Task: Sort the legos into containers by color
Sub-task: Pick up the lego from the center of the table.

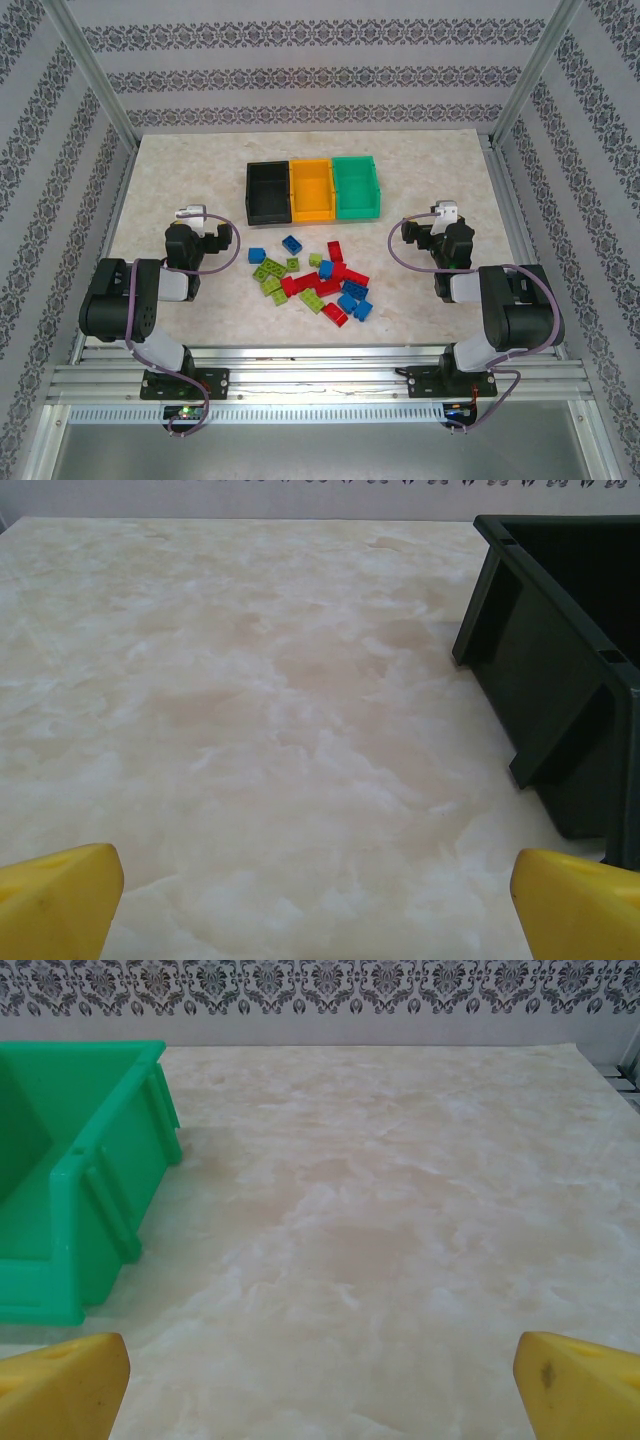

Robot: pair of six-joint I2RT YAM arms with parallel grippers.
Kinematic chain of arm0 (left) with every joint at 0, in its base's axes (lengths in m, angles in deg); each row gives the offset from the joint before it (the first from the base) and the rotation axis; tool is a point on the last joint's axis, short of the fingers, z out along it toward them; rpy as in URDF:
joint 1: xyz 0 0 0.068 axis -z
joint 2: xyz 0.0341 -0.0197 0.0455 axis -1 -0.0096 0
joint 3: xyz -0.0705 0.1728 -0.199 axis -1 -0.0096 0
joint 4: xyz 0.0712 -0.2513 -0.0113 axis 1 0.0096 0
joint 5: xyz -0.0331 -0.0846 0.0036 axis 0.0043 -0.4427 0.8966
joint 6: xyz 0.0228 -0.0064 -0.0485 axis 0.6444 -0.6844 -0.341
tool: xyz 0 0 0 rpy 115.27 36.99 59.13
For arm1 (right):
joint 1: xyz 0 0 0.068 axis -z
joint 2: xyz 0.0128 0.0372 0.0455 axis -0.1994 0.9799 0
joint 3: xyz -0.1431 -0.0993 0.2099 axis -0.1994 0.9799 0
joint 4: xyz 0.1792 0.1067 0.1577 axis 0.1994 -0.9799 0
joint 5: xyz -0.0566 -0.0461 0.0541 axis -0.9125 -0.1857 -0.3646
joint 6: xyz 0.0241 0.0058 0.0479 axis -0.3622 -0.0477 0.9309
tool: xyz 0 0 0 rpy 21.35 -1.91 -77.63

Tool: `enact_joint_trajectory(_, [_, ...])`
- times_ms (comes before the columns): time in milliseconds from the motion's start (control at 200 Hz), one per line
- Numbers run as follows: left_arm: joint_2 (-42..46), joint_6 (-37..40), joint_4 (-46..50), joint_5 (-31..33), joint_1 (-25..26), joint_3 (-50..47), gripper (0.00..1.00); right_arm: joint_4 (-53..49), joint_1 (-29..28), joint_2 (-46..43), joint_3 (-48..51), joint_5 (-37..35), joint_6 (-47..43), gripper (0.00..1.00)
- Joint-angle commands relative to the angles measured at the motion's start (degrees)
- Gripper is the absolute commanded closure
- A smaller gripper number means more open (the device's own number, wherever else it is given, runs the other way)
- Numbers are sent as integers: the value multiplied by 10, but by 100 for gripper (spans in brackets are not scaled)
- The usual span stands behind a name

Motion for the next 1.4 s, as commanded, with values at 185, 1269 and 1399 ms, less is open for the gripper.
enact_joint_trajectory(185, [7,15,5,-20,5,2,1,7,2,4,-9,13,0,1])
enact_joint_trajectory(1269, [288,-153,321,-113,28,25,1,-229,-119,-354,35,-65,166,2])
enact_joint_trajectory(1399, [293,-243,427,-181,28,45,0,-332,-112,-326,-26,49,227,2])
